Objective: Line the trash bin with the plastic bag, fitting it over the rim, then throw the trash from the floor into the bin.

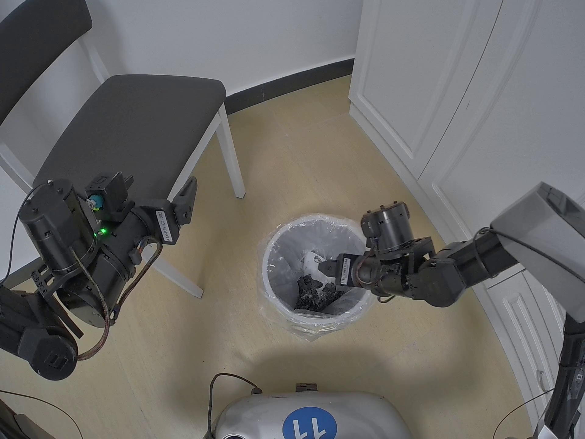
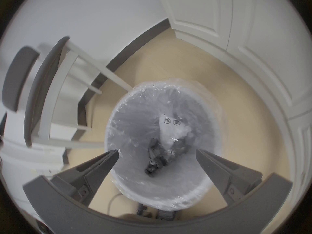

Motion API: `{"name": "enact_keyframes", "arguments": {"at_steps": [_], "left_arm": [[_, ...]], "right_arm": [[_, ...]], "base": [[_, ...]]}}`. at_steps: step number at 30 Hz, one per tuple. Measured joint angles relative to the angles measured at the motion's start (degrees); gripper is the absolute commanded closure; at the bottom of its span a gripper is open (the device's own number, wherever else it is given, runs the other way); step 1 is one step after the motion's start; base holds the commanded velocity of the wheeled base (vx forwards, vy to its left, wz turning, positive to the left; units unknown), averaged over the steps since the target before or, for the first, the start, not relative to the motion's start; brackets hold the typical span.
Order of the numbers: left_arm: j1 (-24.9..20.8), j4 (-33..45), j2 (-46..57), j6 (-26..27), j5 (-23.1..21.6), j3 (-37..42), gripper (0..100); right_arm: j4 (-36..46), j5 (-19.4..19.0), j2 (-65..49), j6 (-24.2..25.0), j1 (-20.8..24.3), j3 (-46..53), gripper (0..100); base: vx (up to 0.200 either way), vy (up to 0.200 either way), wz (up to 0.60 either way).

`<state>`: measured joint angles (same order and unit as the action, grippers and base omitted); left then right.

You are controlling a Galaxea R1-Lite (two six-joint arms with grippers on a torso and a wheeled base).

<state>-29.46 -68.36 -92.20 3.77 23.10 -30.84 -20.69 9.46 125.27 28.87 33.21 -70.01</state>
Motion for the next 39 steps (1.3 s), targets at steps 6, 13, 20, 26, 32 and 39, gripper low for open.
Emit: {"name": "enact_keyframes", "arguments": {"at_steps": [6, 13, 20, 26, 32, 39], "left_arm": [[-0.4, 0.02, 0.79, 1.24, -0.96, 2.99, 0], [1.27, 0.43, 2.27, 5.1, -2.15, 5.55, 0], [8.39, 0.82, 5.49, 8.13, -2.85, 6.29, 0], [13.4, 2.67, 10.23, 8.81, -3.07, 6.97, 0], [14.59, 10.03, 18.16, 6.88, -3.12, 7.69, 0], [14.86, 20.97, 30.01, 3.78, -3.12, 8.41, 0]], "right_arm": [[-3.4, 3.56, -7.3, -14.36, -1.55, 11.97, 0], [-21.19, 5.21, -16.46, -27.98, -4.99, 26.64, 0], [-30.42, 2.39, -29.03, -40.44, -11.36, 36.78, 0], [-32.29, 1.69, -38.01, -39.84, -16.35, 40.22, 0], [-32.22, 3.73, -47.08, -31.6, -20.07, 42.47, 0], [-31.76, 5.1, -58.21, -27.59, -21.86, 47.06, 0]], "base": [[0.0, 0.0, 0.0], [0.0, 0.0, 0.0], [0.0, 0.0, 0.0], [0.0, 0.0, 0.0], [0.0, 0.0, 0.0], [0.0, 0.0, 0.0]]}}
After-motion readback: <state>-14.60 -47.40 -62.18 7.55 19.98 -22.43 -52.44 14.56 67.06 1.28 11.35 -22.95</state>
